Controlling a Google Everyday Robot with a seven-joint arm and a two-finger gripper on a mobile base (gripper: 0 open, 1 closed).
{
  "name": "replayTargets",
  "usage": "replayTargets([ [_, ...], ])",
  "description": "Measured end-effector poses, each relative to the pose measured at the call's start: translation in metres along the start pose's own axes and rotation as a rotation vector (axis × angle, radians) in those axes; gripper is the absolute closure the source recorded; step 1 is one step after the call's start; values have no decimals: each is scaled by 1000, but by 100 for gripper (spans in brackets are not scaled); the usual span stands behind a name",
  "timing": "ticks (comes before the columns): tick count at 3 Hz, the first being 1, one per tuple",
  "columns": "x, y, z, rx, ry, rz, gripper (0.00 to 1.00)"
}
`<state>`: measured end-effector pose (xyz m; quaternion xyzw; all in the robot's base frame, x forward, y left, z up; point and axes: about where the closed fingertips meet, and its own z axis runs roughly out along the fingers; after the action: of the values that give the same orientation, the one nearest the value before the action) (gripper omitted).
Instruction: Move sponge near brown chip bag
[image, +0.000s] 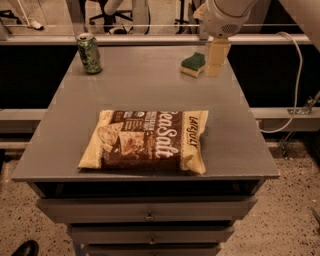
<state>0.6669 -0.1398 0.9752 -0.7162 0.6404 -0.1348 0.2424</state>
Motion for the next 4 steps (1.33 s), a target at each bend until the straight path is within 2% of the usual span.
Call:
replayTargets([
  [1, 1, -2, 3, 48, 23, -93, 0],
  [2, 14, -11, 21, 108, 113, -251, 0],
  [3, 33, -33, 39, 155, 239, -402, 0],
  [4, 51, -65, 61, 159, 404, -544, 0],
])
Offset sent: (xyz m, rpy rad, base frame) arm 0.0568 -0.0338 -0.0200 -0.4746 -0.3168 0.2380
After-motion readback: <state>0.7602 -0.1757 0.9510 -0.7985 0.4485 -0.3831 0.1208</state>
